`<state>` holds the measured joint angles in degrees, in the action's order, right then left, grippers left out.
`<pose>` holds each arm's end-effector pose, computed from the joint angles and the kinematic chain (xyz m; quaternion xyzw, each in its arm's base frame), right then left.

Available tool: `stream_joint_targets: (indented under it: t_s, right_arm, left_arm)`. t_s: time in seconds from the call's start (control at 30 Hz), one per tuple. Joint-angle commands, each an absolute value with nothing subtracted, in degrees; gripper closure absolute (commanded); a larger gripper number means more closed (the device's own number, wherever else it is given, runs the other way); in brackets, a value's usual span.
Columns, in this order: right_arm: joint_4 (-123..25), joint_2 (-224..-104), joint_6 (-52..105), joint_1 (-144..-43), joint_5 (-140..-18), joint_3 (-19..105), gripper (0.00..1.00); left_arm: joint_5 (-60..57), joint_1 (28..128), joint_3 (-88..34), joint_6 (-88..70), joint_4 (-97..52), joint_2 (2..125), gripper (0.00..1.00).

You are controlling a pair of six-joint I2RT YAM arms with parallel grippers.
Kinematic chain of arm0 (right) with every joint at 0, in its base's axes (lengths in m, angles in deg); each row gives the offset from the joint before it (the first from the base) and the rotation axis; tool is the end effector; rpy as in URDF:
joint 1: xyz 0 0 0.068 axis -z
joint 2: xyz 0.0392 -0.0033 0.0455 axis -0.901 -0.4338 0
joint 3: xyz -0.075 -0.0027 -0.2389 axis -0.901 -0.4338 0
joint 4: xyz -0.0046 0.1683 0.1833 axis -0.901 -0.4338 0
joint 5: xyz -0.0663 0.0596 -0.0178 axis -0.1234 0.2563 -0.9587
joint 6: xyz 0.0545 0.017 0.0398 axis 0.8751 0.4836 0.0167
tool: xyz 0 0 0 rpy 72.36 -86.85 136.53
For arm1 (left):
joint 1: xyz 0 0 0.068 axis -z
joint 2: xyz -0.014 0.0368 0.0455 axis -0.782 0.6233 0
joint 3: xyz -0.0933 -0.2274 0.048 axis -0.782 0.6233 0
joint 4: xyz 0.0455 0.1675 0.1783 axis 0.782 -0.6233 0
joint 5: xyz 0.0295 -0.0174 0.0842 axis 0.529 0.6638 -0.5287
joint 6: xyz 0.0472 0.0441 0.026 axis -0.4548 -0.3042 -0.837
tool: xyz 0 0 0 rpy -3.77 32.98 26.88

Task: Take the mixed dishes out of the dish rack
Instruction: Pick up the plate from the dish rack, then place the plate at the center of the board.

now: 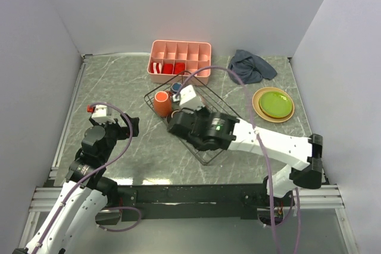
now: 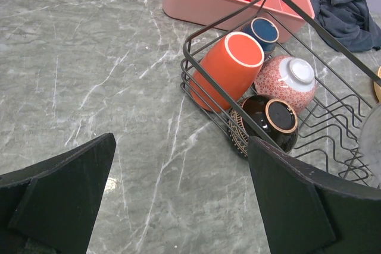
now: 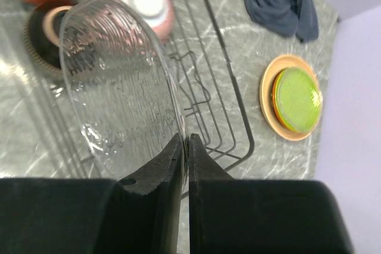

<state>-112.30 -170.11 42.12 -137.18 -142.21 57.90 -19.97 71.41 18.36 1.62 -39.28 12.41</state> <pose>0.1291 0.2613 0.3343 -0.2584 0.8250 -0.1396 0.4828 0.1491 -0.0433 0.2558 -0.0731 0.7724 -0.1604 0.6102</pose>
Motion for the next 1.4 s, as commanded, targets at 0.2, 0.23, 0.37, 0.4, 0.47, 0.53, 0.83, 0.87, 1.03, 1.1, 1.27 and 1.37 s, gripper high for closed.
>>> stream_joint_targets:
  t_s: [0.2,0.23,0.37,0.4,0.47,0.53,0.83,0.87,1.03,1.1,1.27,1.37]
  right_arm:
    - [-97.53,-151.13,40.34,-115.12,-129.04,45.35,1.00]
    - [-94.82,-148.15,39.99,-112.40,-127.35,42.99,1.00]
    - [-89.79,-142.42,38.93,-97.66,-120.67,37.79,1.00]
    - [-89.17,-141.54,38.93,-94.99,-118.66,37.00,1.00]
    - [-86.98,-139.78,38.93,-89.72,-113.64,34.80,1.00]
    - [-84.44,-138.64,39.19,-82.34,-111.18,32.26,1.00]
    - [-73.45,-140.65,50.16,-51.59,-87.71,23.20,1.00]
    - [-72.39,-141.26,51.31,-50.07,-86.83,22.50,1.00]
    - [-66.15,-147.41,57.02,-41.37,-82.16,19.07,1.00]
    - [-64.13,-150.21,57.56,-39.87,-81.64,18.63,1.00]
    - [-63.59,-156.47,57.21,-37.23,-80.32,19.68,1.00]
    - [-61.05,-158.67,59.23,-36.00,-77.60,18.28,1.00]
  left_arm:
    - [-20.10,71.66,16.25,1.88,-38.20,12.94,0.01]
    - [-20.19,71.66,16.25,1.79,-38.20,12.94,0.01]
    - [-20.02,71.66,16.34,1.79,-38.11,12.86,0.01]
    - [-20.10,71.66,16.34,1.79,-38.03,12.86,0.01]
    - [-20.19,71.66,16.34,1.70,-38.11,12.77,0.01]
    - [-20.19,71.66,16.34,1.70,-38.11,12.94,0.01]
    - [-19.75,71.66,16.07,1.61,-38.29,13.29,0.01]
    - [-19.58,71.66,16.07,1.53,-38.29,13.30,0.01]
    - [-19.40,71.57,15.90,1.44,-38.38,13.56,0.00]
    - [-19.31,71.48,15.81,1.44,-38.47,13.73,0.01]
    - [-19.22,71.31,15.72,1.26,-38.55,13.91,0.00]
    - [-19.22,71.05,15.64,1.26,-38.47,14.09,0.01]
